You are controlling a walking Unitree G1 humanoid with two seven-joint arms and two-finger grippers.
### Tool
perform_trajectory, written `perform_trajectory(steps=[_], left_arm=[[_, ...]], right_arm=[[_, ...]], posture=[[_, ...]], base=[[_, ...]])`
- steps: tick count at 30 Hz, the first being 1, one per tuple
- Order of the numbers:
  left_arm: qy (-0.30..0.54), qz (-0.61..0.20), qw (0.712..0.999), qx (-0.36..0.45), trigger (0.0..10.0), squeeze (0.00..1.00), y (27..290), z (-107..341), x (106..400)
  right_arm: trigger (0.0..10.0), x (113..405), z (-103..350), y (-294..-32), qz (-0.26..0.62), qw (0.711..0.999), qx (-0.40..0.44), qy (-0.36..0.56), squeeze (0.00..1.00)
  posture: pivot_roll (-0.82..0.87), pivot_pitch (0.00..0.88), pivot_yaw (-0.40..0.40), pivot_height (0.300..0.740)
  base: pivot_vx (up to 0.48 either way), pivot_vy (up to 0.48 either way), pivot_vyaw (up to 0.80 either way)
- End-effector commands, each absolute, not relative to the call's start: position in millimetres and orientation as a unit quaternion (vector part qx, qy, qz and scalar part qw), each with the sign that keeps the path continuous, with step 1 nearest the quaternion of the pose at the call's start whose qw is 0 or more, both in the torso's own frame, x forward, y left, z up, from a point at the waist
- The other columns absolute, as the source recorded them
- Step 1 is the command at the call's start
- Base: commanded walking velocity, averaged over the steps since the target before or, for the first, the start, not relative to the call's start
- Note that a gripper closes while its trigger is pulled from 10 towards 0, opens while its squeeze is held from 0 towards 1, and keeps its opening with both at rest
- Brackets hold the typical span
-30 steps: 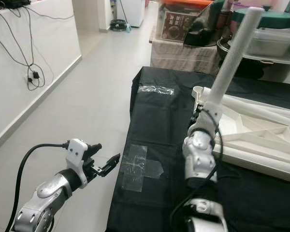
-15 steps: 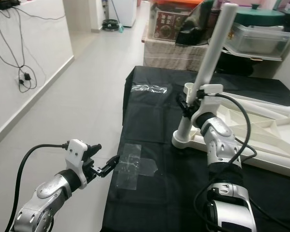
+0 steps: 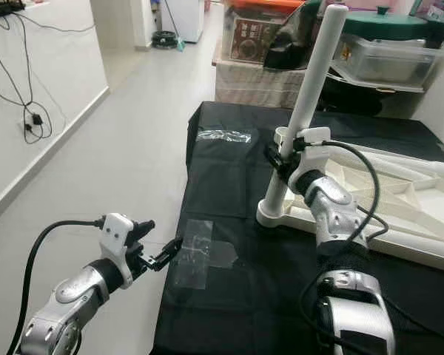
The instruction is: Building children table
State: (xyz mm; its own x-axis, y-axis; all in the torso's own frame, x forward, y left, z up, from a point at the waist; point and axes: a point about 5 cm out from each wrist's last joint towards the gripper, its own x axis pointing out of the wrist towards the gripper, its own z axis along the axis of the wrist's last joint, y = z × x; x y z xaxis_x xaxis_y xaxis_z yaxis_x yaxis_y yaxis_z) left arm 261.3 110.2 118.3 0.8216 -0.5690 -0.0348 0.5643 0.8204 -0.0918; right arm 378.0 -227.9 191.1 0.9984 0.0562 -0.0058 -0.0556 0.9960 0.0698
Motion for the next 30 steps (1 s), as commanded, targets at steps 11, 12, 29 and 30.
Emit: perform_trajectory(steps=[11,12,29,30], left_arm=[[0.036,-0.292,0.955,-0.032,10.0,0.0,111,117,262],[0.037,-0.29,0.956,-0.032,10.0,0.0,111,116,262],[0.037,-0.29,0.956,-0.036,10.0,0.0,108,115,263],[0.037,-0.29,0.956,-0.036,10.0,0.0,108,115,263]], right_arm=[[0.0,329,121,-236,-0.368,0.922,0.052,0.108,0.0],[0.0,329,124,-232,-0.366,0.923,0.051,0.104,0.0],[10.0,335,157,-217,-0.339,0.937,0.071,0.05,1.0],[10.0,334,163,-219,-0.339,0.938,0.068,0.036,1.0]], posture=[[0.08,0.0,-0.076,0.74],[0.08,0.0,-0.076,0.74],[0.06,0.0,-0.069,0.74],[0.06,0.0,-0.069,0.74]], base=[[0.0,0.0,0.0],[0.0,0.0,0.0],[0.0,0.0,0.0],[0.0,0.0,0.0]])
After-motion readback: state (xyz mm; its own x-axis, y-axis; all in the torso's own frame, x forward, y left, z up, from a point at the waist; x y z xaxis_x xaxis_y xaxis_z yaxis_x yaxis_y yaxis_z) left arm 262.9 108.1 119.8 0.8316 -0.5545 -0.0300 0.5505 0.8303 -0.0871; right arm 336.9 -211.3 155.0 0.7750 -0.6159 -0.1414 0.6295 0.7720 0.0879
